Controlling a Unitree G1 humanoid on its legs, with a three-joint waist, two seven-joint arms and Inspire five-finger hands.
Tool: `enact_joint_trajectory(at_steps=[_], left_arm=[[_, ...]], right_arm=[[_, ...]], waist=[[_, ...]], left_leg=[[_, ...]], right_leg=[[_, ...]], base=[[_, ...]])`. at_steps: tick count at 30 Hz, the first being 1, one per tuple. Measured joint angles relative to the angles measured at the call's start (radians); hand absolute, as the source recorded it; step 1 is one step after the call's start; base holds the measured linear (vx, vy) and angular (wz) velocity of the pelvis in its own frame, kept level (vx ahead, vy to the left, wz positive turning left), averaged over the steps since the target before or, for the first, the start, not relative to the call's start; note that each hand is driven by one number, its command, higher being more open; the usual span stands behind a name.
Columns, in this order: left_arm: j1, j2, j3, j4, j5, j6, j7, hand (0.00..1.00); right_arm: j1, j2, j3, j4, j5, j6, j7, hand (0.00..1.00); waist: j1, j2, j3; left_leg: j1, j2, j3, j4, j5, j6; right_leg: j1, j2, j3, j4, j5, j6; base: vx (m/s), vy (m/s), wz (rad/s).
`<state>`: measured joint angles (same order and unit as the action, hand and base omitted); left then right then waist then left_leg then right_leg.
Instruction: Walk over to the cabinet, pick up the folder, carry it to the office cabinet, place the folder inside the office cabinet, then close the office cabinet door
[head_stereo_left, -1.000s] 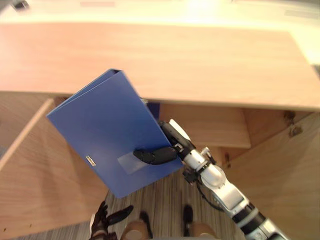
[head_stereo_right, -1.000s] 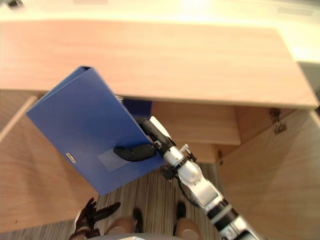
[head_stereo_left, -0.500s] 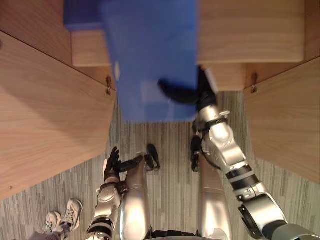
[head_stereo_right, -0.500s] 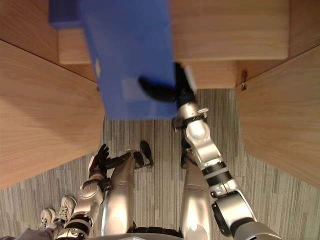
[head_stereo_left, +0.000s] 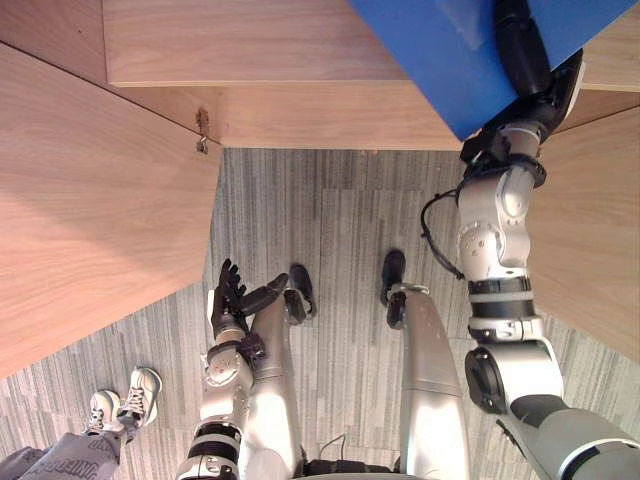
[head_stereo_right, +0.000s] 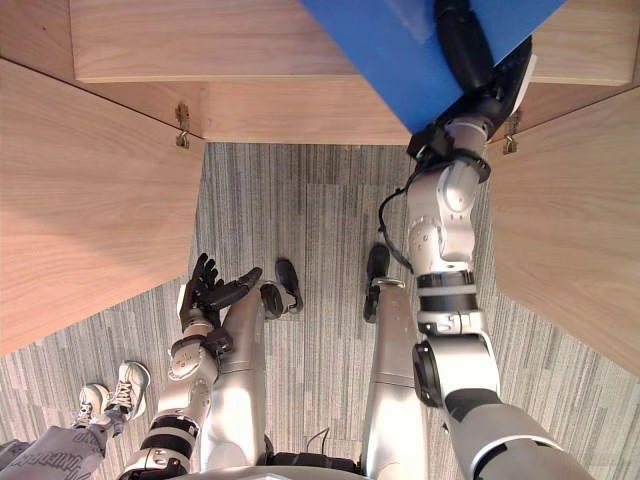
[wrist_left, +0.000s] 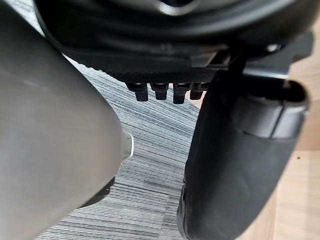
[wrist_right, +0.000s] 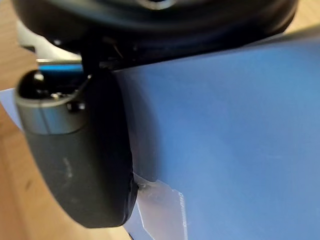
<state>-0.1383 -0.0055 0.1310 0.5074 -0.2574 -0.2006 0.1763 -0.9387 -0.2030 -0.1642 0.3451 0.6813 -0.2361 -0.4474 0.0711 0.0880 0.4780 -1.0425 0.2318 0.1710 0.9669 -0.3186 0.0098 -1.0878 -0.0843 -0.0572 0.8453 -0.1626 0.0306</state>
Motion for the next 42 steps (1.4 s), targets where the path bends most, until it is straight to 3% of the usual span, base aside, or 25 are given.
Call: enact_joint_trajectory(at_steps=[5,15,23,27,28,31,38,42], left_arm=[[-0.005,-0.016,-0.002,-0.003,-0.023,-0.004,0.024,1.00],[-0.012,-0.032,-0.004,-0.005,-0.039,-0.020,0.031,1.00],[-0.012,-0.037,-0.039,0.035,-0.041,-0.018,0.029,1.00],[-0.012,-0.038,-0.055,0.048,-0.041,-0.018,0.018,1.00],[-0.012,-0.037,-0.061,0.054,-0.041,-0.019,0.018,1.00],[-0.012,-0.035,-0.069,0.079,-0.041,-0.025,0.013,1.00],[-0.013,-0.018,-0.082,0.110,-0.041,-0.045,-0.009,1.00],[-0.019,-0.009,-0.084,0.130,-0.041,-0.047,-0.019,1.00]], right_arm=[[-0.106,0.020,-0.053,0.072,0.136,-0.046,-0.054,1.00],[-0.171,0.002,-0.031,0.138,0.269,-0.076,-0.042,1.00],[-0.180,-0.038,0.121,0.142,0.255,-0.025,0.083,1.00],[-0.187,-0.074,0.202,0.172,0.179,0.019,0.147,1.00],[-0.191,-0.093,0.232,0.208,0.139,0.040,0.163,0.00],[-0.191,-0.128,0.302,0.313,0.023,0.097,0.190,0.00],[-0.197,-0.229,0.406,0.401,-0.250,0.122,0.260,0.00],[-0.199,-0.262,0.453,0.443,-0.289,0.125,0.305,0.00]], waist=[[-0.002,0.000,0.000],[-0.008,0.000,-0.001],[-0.015,-0.002,-0.007],[-0.021,-0.007,-0.017],[-0.021,-0.007,-0.017],[-0.030,-0.007,-0.017],[-0.036,-0.011,-0.019],[-0.037,-0.015,-0.022]], left_leg=[[-0.002,-0.007,-0.010,-0.032,0.012,-0.009],[0.003,-0.012,-0.018,-0.099,0.074,-0.026],[0.084,-0.005,-0.017,-0.145,0.080,-0.030],[0.100,-0.005,-0.001,-0.167,0.080,-0.030],[0.109,-0.005,0.005,-0.175,0.080,-0.030],[0.136,-0.005,0.009,-0.191,0.080,-0.030],[0.143,-0.005,0.010,-0.196,0.080,-0.030],[0.146,-0.005,0.008,-0.197,0.080,-0.030]], right_leg=[[0.004,-0.006,-0.018,-0.020,0.001,-0.001],[0.010,-0.015,-0.052,-0.070,0.033,-0.027],[0.092,-0.004,-0.065,-0.117,0.040,-0.037],[0.101,-0.005,-0.062,-0.134,0.045,-0.035],[0.108,-0.005,-0.062,-0.139,0.047,-0.035],[0.136,-0.005,-0.065,-0.156,0.048,-0.033],[0.146,-0.004,-0.066,-0.166,0.050,-0.032],[0.150,-0.004,-0.069,-0.167,0.050,-0.032]], base=[[0.02,-0.005,0.06],[-0.07,-0.042,0.05],[-0.02,-0.015,-0.01],[0.03,0.009,-0.04],[0.05,0.013,-0.05],[0.01,0.003,-0.01],[0.00,-0.001,0.00],[-0.01,-0.004,0.00]])
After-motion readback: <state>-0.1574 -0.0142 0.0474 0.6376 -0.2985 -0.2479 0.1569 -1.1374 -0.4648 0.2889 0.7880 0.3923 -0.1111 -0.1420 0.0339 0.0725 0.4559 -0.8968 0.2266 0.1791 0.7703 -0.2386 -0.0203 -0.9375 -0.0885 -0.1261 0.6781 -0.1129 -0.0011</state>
